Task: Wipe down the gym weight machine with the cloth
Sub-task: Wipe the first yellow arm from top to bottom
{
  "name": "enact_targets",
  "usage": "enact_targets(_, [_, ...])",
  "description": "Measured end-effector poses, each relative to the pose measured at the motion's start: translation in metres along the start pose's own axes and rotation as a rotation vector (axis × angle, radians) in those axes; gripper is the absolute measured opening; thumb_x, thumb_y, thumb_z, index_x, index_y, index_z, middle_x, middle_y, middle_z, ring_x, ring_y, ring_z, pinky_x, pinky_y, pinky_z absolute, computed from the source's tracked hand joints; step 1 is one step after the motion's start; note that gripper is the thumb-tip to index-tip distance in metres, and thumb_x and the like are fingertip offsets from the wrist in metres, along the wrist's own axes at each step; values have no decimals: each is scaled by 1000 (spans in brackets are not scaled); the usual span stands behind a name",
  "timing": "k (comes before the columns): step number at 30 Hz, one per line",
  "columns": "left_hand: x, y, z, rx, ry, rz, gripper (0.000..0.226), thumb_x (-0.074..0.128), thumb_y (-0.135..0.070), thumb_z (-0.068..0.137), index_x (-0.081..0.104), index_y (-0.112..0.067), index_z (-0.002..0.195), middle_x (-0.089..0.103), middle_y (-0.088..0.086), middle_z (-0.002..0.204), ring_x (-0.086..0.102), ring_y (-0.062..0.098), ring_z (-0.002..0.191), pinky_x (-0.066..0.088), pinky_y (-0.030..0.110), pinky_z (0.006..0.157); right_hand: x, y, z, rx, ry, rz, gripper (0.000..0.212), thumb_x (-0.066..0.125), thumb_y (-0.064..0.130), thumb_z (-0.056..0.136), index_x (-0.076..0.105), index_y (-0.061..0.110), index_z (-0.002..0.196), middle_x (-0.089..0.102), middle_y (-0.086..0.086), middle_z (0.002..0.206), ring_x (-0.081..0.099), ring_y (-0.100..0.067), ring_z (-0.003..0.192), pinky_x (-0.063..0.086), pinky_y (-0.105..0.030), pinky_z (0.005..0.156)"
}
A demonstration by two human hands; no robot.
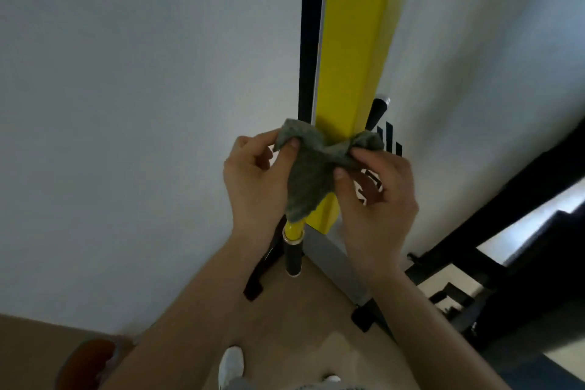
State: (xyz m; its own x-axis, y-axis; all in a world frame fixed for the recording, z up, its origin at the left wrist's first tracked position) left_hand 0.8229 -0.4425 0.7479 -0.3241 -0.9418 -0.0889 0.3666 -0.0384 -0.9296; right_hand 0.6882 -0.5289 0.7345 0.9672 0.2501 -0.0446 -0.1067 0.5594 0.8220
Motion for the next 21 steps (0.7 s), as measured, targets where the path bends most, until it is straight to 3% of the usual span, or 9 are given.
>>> enact_targets(3, [13, 19, 29, -76, 210, -76, 20, 68, -21, 95, 73, -34, 109, 72, -7, 102, 69, 15, 88, 60, 40, 83, 18, -1, -9, 44, -78, -78, 33, 76, 1, 84, 65, 3, 115, 60, -6, 116, 63, -11, 107, 59, -31, 88])
enact_targets(6, [20, 28, 37, -134, 453, -204, 27, 61, -12, 99, 65, -20, 125, 71, -11, 107, 70, 5, 96, 58, 21, 82, 31, -6, -22, 198, -145, -58, 39, 74, 1, 86, 61, 8, 122, 64, -3, 120, 65, -17, 111, 59, -40, 90])
enact_targets(9, [14, 40, 35, -92, 647, -311, 25, 55, -10, 103, 62, -18, 125, 70, -2, 117, 67, 7, 109, 54, 19, 88, 43, -8, -34, 294, -182, -92, 42, 72, 4, 88, 59, 14, 127, 67, 4, 119, 65, -15, 112, 59, -37, 90])
enact_targets(11, [11, 54, 34, -84, 754, -304, 26, 54, -11, 103, 61, -23, 126, 69, -8, 118, 65, 3, 112, 51, 16, 92, 48, -9, -41, 346, -205, -131, 40, 73, 8, 89, 60, 18, 126, 68, 9, 116, 65, -9, 109, 59, -31, 89])
enact_targets(16, [8, 66, 33, -156, 924, -236, 30, 57, -17, 102, 58, -31, 129, 66, -23, 114, 63, -10, 107, 49, 11, 90, 52, -7, -43, 388, -288, -185, 31, 74, 12, 89, 64, 19, 117, 71, 11, 107, 67, -8, 103, 57, -18, 80])
enact_targets(19, [10, 50, 37, -123, 971, -265, 34, 55, -12, 102, 55, -21, 135, 63, -21, 112, 61, -20, 99, 46, 1, 78, 51, -1, -33, 353, -332, -198, 30, 75, 12, 88, 65, 17, 115, 71, 8, 105, 68, -10, 101, 61, -34, 82])
enact_targets(21, [14, 39, 42, -100, 973, -280, 37, 54, -11, 102, 55, -16, 139, 65, -17, 116, 62, -14, 105, 47, 5, 83, 49, 4, -24, 332, -343, -199, 31, 76, 12, 87, 64, 15, 116, 71, 5, 106, 68, -12, 101, 61, -42, 85])
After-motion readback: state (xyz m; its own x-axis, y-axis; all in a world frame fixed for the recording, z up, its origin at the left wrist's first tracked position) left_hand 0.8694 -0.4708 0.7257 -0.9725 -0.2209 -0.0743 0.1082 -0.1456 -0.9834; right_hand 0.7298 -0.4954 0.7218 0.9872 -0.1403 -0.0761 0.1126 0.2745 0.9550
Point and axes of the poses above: each hand's wrist, its own z-axis towards the middle knuckle, its own x-axis out of the palm, y = z × x, the point moved 3 cm from there along z, towards the middle knuckle
